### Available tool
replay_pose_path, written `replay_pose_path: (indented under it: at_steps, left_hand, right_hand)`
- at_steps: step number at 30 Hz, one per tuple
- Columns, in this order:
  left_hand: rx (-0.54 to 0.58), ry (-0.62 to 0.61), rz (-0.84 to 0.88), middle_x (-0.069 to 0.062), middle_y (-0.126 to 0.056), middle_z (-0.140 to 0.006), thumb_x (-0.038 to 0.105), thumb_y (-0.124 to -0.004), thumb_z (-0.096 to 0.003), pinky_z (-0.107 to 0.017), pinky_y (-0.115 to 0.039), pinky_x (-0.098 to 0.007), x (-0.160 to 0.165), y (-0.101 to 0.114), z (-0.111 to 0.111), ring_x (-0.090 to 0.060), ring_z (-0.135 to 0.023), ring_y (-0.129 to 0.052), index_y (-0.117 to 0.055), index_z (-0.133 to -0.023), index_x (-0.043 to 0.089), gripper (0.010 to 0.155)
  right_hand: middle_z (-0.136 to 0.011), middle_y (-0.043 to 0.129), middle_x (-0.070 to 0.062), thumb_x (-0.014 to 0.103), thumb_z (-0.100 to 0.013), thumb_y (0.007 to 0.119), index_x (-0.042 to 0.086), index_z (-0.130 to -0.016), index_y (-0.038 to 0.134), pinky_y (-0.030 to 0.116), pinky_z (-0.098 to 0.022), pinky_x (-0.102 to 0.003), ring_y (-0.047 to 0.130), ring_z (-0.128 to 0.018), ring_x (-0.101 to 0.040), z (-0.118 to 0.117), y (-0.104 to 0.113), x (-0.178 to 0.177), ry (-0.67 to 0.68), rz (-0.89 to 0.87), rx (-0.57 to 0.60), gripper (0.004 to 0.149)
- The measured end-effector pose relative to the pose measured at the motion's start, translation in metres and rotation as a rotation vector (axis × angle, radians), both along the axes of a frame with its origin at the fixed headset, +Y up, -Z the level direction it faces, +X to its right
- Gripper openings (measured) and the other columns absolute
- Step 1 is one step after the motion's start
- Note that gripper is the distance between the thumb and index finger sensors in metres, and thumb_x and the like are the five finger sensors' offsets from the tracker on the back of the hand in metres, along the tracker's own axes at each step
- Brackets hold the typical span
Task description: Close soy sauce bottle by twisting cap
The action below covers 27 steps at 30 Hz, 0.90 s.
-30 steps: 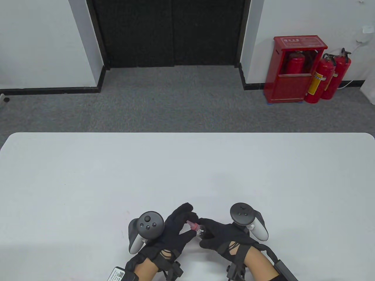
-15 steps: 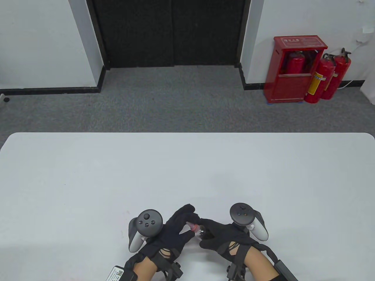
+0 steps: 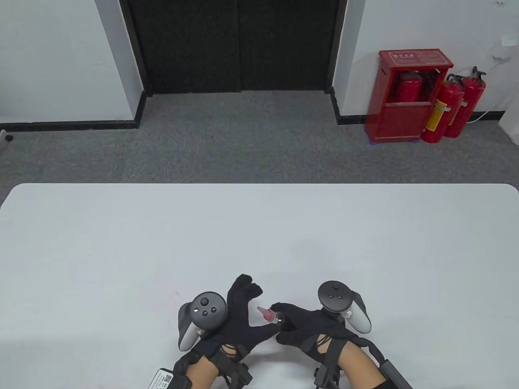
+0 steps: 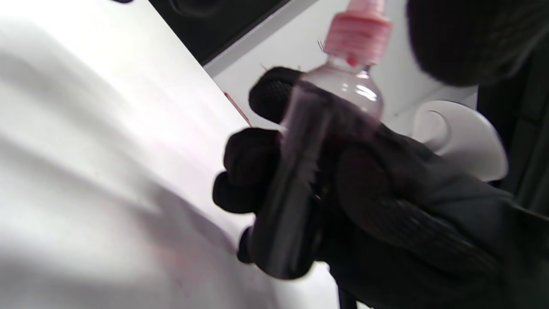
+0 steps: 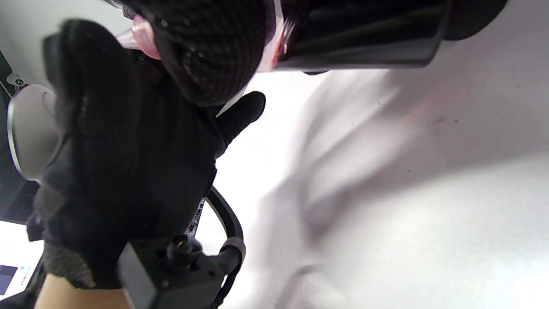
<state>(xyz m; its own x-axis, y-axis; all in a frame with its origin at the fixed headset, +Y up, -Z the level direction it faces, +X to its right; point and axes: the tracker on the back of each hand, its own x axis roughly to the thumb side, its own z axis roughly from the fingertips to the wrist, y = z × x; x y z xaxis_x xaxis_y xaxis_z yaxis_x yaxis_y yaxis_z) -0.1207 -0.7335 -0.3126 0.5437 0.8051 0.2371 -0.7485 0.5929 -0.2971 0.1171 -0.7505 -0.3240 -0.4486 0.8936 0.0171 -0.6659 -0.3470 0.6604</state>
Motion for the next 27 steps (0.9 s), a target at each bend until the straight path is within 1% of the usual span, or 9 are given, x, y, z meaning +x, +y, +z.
replay_pose_path:
  at_steps: [2, 5, 7, 10, 16, 27]
  left_hand:
    - [0.004, 0.022, -0.033, -0.001, -0.019, -0.123, 0.078, -0.077, -0.0350, -0.072, -0.048, -0.068, -0.0014, -0.0010, -0.0003, -0.038, -0.114, -0.051, -0.040, -0.103, 0.032, 0.090]
    - [-0.029, 0.030, -0.057, -0.001, -0.028, -0.124, 0.080, -0.075, -0.0356, -0.072, -0.050, -0.067, -0.0028, -0.0036, -0.0011, -0.038, -0.113, -0.056, -0.051, -0.100, 0.033, 0.083]
    - [-0.040, 0.046, -0.052, -0.001, -0.034, -0.125, 0.079, -0.075, -0.0357, -0.072, -0.052, -0.067, -0.0041, -0.0055, -0.0022, -0.038, -0.112, -0.059, -0.058, -0.097, 0.035, 0.077]
    - [-0.062, 0.035, -0.025, 0.000, -0.037, -0.125, 0.074, -0.079, -0.0372, -0.072, -0.051, -0.067, -0.0046, -0.0048, -0.0030, -0.038, -0.112, -0.060, -0.066, -0.092, 0.038, 0.067]
    - [-0.053, 0.024, -0.016, 0.002, -0.039, -0.125, 0.067, -0.083, -0.0393, -0.073, -0.049, -0.068, -0.0038, -0.0013, -0.0026, -0.037, -0.113, -0.060, -0.067, -0.093, 0.037, 0.064]
    - [-0.134, -0.033, 0.088, 0.001, -0.040, -0.125, 0.055, -0.086, -0.0425, -0.073, -0.047, -0.069, -0.0032, -0.0037, -0.0044, -0.038, -0.114, -0.058, -0.066, -0.097, 0.037, 0.061]
  right_hand:
    - [-0.103, 0.070, -0.018, 0.036, -0.040, 0.086, 0.024, -0.108, 0.051, 0.058, -0.056, -0.074, 0.065, -0.092, -0.052, 0.0005, -0.0002, -0.0011, 0.006, 0.015, 0.006, 0.077]
    - [-0.103, 0.070, -0.018, 0.036, -0.040, 0.086, 0.024, -0.108, 0.051, 0.058, -0.056, -0.074, 0.065, -0.092, -0.052, 0.0011, -0.0001, -0.0027, 0.011, 0.039, 0.022, 0.077]
    - [-0.103, 0.070, -0.018, 0.036, -0.040, 0.086, 0.024, -0.108, 0.051, 0.058, -0.056, -0.074, 0.065, -0.092, -0.052, 0.0015, -0.0001, -0.0037, 0.016, 0.049, 0.025, 0.077]
    - [-0.103, 0.070, -0.018, 0.036, -0.041, 0.086, 0.024, -0.108, 0.051, 0.058, -0.056, -0.074, 0.065, -0.092, -0.052, 0.0018, -0.0006, -0.0047, 0.021, 0.064, 0.028, 0.077]
    - [-0.103, 0.070, -0.018, 0.036, -0.041, 0.086, 0.023, -0.108, 0.052, 0.058, -0.056, -0.074, 0.065, -0.092, -0.052, 0.0016, 0.0001, -0.0034, 0.019, 0.053, 0.024, 0.076]
    - [-0.103, 0.069, -0.018, 0.036, -0.041, 0.086, 0.023, -0.108, 0.052, 0.058, -0.056, -0.074, 0.065, -0.092, -0.053, 0.0009, 0.0006, -0.0018, 0.010, 0.047, 0.026, 0.077]
